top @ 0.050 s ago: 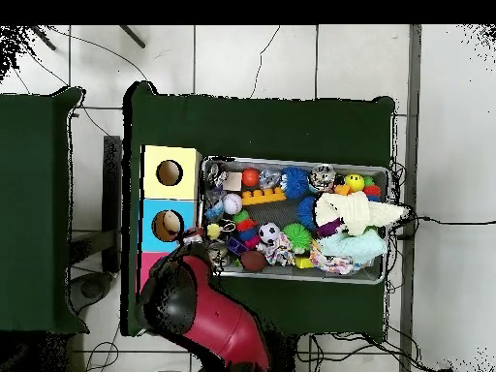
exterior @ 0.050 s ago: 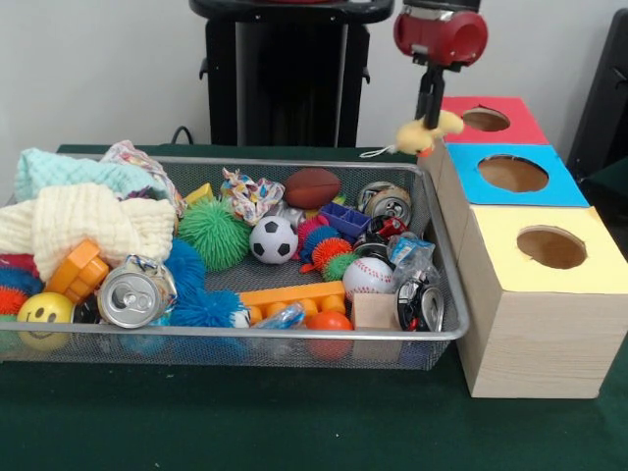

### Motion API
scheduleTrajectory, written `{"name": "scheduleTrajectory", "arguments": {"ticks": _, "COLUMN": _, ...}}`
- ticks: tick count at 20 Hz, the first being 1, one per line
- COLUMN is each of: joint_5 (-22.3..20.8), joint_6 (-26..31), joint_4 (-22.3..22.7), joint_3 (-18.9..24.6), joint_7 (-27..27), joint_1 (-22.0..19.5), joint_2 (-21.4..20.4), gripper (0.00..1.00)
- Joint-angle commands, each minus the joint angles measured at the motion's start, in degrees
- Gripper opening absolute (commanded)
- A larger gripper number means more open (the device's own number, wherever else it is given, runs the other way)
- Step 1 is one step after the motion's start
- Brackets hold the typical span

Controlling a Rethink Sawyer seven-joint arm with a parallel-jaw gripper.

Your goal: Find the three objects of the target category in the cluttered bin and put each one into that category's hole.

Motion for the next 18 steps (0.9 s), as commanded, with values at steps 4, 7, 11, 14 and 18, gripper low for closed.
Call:
{"name": "scheduleTrajectory", "arguments": {"ticks": 4, "joint_5": 6.02, "joint_6": 6.89, "joint_4": 7.37, "joint_3": 4.66, "joint_7": 15.69, "joint_1": -0.01, "joint_2": -3.07, "gripper": 0.00}}
{"name": "scheduleTrajectory", "arguments": {"ticks": 7, "joint_5": 7.27, "joint_6": 4.22, "joint_4": 11.10, "joint_3": 7.68, "joint_7": 17.30, "joint_1": 0.32, "joint_2": -4.41, "gripper": 0.00}}
{"name": "scheduleTrajectory", "arguments": {"ticks": 11, "joint_5": 8.04, "joint_6": -0.06, "joint_4": 12.55, "joint_3": 9.54, "joint_7": 19.78, "joint_1": 1.93, "joint_2": -1.92, "gripper": 0.00}}
{"name": "scheduleTrajectory", "arguments": {"ticks": 14, "joint_5": 7.44, "joint_6": -2.88, "joint_4": 13.96, "joint_3": 11.96, "joint_7": 20.70, "joint_1": 0.74, "joint_2": -0.51, "gripper": 0.00}}
{"name": "scheduleTrajectory", "arguments": {"ticks": 18, "joint_5": 5.46, "joint_6": -7.22, "joint_4": 15.51, "joint_3": 15.19, "joint_7": 23.50, "joint_1": -1.74, "joint_2": 1.79, "gripper": 0.00}}
